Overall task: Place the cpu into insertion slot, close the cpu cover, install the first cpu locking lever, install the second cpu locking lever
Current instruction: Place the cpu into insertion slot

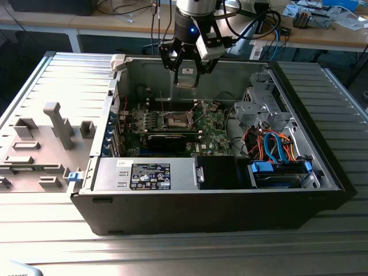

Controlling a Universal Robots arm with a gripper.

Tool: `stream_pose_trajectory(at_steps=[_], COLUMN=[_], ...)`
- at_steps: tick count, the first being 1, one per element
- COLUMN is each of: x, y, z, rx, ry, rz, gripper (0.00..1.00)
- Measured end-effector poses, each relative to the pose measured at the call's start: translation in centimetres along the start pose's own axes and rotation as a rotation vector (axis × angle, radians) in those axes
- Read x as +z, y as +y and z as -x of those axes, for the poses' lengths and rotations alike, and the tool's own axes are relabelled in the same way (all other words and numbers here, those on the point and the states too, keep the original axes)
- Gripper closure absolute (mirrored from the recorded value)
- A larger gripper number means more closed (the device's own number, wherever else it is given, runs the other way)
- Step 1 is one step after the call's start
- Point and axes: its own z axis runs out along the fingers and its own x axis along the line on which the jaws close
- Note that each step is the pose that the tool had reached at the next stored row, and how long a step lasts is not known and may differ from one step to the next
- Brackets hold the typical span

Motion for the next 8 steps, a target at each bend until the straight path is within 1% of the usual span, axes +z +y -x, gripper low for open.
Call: stream_pose_trajectory(at_steps=[8], x=[0.02], y=[0.00], z=[0.00], rx=[0.008], ry=[-0.0006], rz=[-0.0014], gripper=[0.46])
